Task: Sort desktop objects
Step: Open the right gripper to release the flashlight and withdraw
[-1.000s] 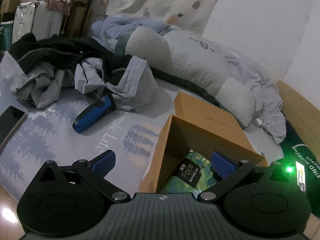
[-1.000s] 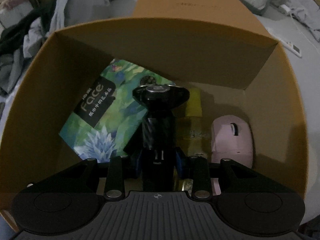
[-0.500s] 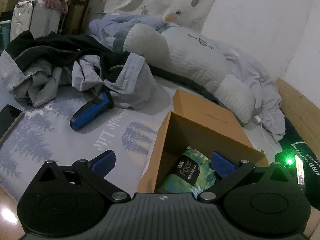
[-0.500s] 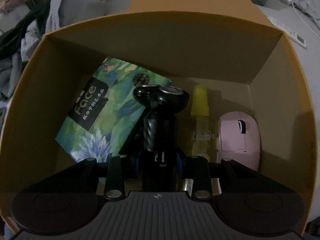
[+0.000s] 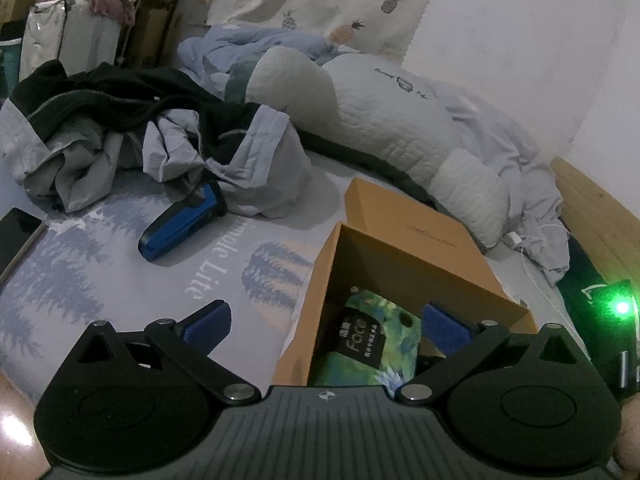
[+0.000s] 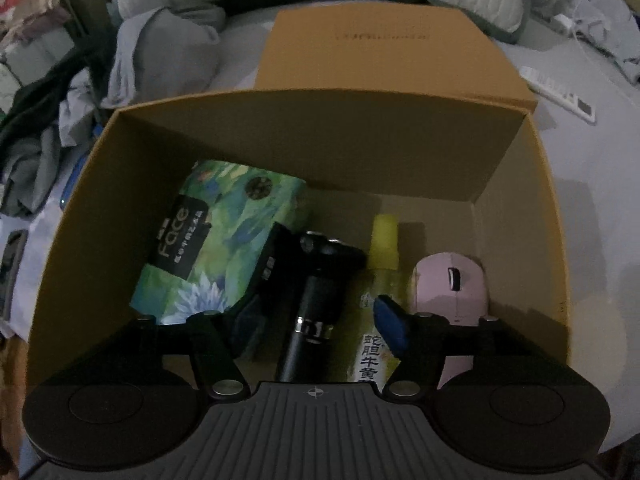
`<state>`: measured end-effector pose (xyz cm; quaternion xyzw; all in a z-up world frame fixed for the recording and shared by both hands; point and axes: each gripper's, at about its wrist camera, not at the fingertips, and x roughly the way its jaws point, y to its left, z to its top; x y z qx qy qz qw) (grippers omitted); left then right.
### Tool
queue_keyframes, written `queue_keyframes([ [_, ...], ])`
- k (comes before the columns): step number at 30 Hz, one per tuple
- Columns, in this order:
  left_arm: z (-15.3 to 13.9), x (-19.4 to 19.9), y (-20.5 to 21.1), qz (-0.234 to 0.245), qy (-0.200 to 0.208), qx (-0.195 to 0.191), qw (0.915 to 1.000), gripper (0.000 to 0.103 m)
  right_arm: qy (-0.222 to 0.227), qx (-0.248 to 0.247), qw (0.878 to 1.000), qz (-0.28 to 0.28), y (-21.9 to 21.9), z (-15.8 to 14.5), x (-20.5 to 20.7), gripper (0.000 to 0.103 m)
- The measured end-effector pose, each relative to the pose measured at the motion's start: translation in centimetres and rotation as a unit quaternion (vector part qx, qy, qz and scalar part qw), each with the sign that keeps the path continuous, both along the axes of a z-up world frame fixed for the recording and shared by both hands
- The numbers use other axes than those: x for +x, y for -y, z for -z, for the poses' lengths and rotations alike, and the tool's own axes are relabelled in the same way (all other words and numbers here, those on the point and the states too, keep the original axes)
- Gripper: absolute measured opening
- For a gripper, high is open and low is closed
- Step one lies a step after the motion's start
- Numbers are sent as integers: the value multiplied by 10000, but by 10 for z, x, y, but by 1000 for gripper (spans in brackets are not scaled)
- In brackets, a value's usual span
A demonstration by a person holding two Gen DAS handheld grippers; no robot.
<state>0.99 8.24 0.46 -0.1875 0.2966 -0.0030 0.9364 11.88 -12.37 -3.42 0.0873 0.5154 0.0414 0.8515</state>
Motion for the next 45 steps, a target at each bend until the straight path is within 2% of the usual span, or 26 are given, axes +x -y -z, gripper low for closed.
queue_keyframes([
  [4, 0, 0, 0, 5, 14, 10, 10000, 103, 129, 90, 9999, -25, 7, -7, -1, 73],
  [12, 0, 0, 2, 45, 14, 38, 10000, 103, 487, 262, 9984, -124, 10, -38, -22, 96],
  [16, 0, 0, 4, 75, 9, 63, 10000, 103, 682, 308, 9971, -166, 14, -54, -35, 103],
  [23, -1, -2, 11, 160, 41, 212, 9996, 103, 1095, 383, 9931, -147, 21, -77, -59, 103],
  [34, -2, -4, 23, 313, 53, 425, 9986, 103, 1826, -5, 9832, -19, 44, -96, -101, 103],
  [39, 0, -7, 35, 470, 46, 587, 9972, 103, 2169, -118, 9760, 135, 59, -95, -119, 103],
  [45, 3, -9, 49, 669, 7, 797, 9946, 103, 2416, -385, 9694, 217, 77, -79, -131, 103],
])
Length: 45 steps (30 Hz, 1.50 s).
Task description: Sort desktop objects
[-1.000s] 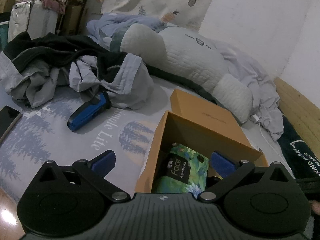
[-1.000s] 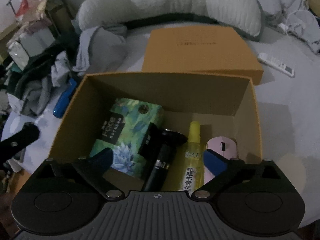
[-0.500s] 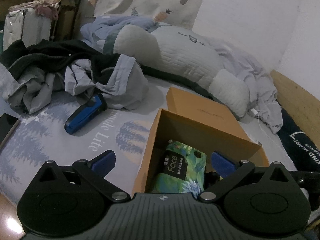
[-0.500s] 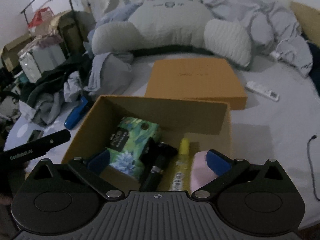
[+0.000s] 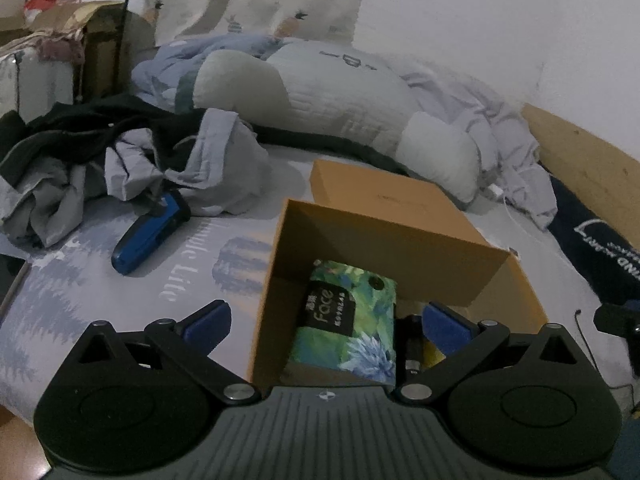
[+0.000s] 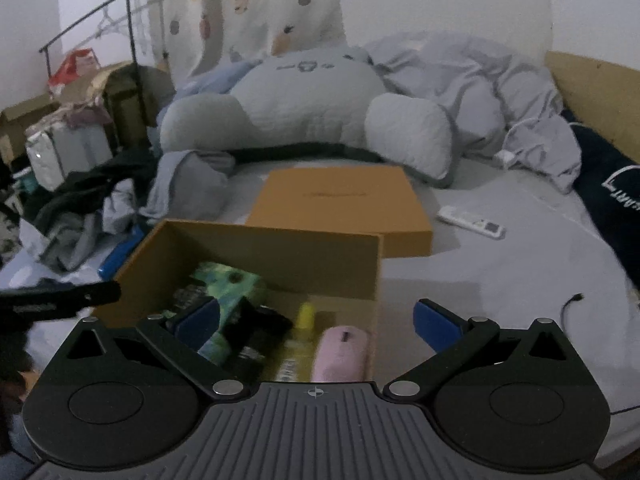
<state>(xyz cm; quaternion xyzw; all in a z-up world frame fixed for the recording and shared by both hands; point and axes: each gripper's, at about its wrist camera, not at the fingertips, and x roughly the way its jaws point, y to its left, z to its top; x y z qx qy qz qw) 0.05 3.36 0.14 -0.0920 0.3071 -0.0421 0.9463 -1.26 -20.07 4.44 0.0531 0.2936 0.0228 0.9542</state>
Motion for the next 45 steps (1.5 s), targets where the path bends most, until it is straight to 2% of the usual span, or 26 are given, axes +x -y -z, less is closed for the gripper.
queue_keyframes([
  [4, 0, -3, 10, 145, -4, 87, 9999, 103, 235, -63, 9997, 7, 9, 11, -9, 103],
  [9, 1, -8, 23, 339, 10, 302, 9990, 103, 525, -16, 9986, 117, 10, 10, -12, 103],
  [12, 1, -11, 29, 404, 26, 440, 9982, 103, 493, 31, 9988, 37, 8, 8, -10, 103],
  [17, 2, -11, 36, 438, -35, 393, 9983, 103, 481, -80, 9986, 205, 8, 9, -14, 103],
  [28, 5, -15, 49, 614, -30, 544, 9966, 103, 203, 175, 9987, 436, 18, 18, -12, 103],
  [45, 7, -12, 44, 563, -162, 403, 9975, 103, -36, 91, 9986, 520, 17, 27, -9, 103],
])
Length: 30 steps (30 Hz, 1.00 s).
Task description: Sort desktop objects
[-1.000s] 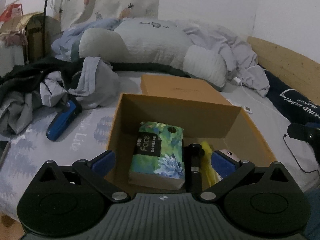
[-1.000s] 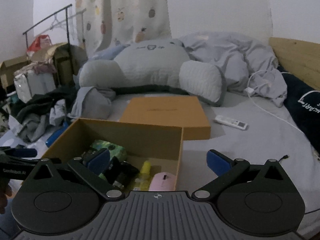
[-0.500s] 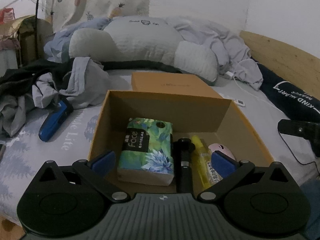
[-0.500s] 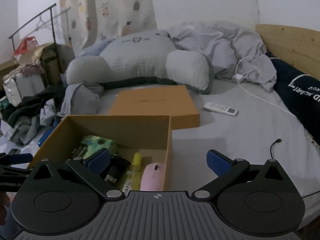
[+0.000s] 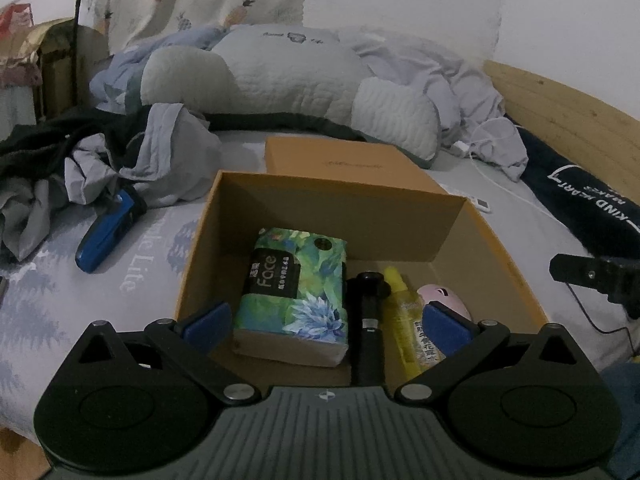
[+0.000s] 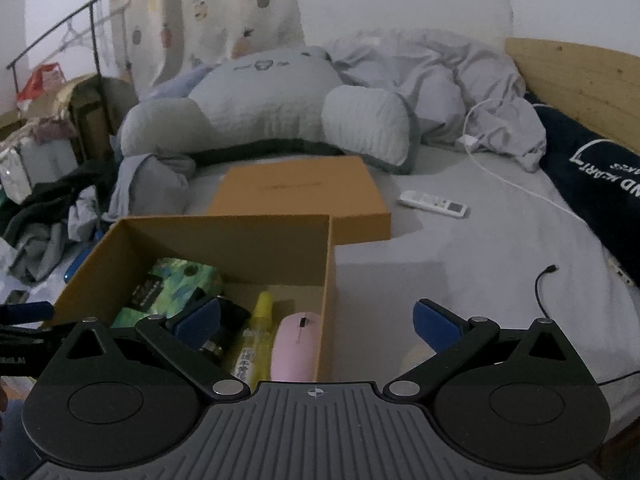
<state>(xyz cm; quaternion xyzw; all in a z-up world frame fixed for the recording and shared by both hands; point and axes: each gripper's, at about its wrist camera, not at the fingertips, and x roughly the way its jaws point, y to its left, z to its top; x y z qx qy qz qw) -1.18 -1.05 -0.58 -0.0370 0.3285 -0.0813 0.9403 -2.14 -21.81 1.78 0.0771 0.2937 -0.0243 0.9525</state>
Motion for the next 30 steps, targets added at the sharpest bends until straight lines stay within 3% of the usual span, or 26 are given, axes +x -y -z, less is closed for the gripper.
queue_keyframes([
  [20, -3, -1, -2, 136, 126, 11, 9998, 103, -59, 93, 9998, -162, 2, 0, -1, 103],
  [30, -5, 4, -16, 74, 72, -333, 9994, 103, -173, 125, 9984, -521, -13, 3, 0, 103],
])
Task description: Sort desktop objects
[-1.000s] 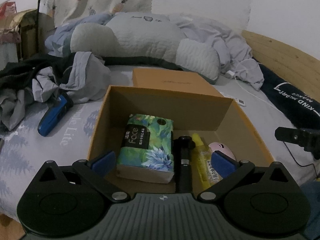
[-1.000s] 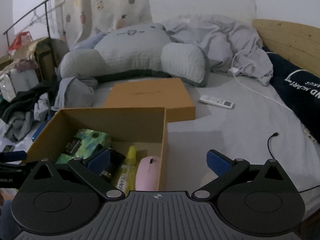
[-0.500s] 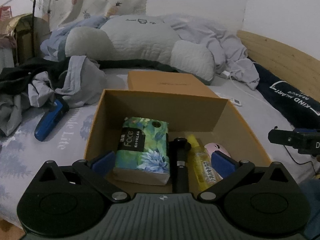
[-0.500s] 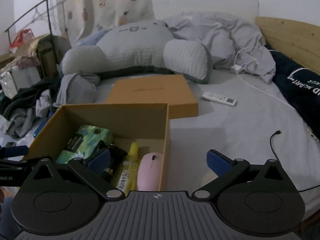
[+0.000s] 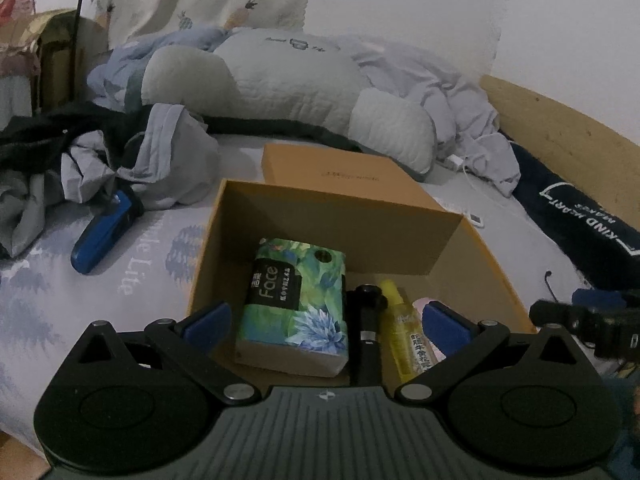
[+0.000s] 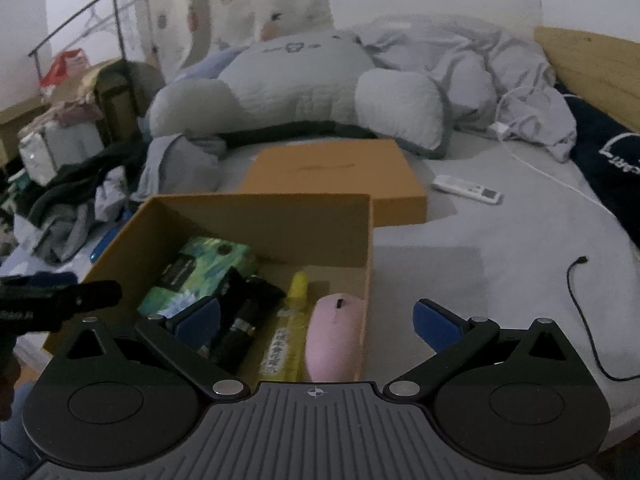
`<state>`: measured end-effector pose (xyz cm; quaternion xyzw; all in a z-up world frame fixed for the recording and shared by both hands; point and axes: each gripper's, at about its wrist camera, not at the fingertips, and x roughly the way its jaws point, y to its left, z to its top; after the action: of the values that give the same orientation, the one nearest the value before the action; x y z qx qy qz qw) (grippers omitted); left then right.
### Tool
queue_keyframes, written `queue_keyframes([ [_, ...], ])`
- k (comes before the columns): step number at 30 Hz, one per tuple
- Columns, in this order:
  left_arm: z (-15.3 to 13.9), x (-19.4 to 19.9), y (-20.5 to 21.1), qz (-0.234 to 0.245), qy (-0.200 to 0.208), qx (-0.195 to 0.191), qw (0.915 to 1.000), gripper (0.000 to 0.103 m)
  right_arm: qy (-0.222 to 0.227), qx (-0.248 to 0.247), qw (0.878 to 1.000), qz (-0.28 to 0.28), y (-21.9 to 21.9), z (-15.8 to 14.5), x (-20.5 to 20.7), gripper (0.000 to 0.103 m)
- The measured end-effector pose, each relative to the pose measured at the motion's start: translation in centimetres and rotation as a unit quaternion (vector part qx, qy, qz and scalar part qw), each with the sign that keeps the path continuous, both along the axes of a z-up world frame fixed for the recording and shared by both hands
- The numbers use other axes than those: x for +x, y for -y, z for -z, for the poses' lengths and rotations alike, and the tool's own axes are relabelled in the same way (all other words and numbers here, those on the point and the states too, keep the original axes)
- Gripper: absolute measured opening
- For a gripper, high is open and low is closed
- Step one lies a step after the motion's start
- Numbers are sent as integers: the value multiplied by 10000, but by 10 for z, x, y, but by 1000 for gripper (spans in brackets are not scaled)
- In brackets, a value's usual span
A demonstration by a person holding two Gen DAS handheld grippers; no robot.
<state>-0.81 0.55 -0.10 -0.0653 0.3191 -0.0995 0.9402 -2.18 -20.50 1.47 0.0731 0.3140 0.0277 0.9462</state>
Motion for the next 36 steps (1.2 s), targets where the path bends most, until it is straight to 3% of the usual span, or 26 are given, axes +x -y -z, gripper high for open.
queue_keyframes([
  [10, 3, 2, -18, -114, -24, -274, 9996, 103, 0, 44, 10000, -50, 0, -1, 2, 103],
  [13, 5, 6, -26, -102, -99, -578, 9982, 103, 72, -115, 9996, -237, -10, -1, 1, 103],
  [19, 2, 3, -27, -7, 23, -715, 9974, 103, 153, -248, 9972, -692, -35, -1, -6, 103],
  [25, 0, 0, -42, -142, 91, -727, 9972, 103, -64, 285, 9979, -575, -42, -1, -1, 103],
  [31, -7, 9, -70, -570, 74, -936, 9940, 103, -214, 782, 9952, -546, -58, 1, 14, 103],
  [36, -15, 16, -94, -754, 184, -820, 9936, 103, -261, 1128, 9917, -551, -71, -3, 30, 103],
])
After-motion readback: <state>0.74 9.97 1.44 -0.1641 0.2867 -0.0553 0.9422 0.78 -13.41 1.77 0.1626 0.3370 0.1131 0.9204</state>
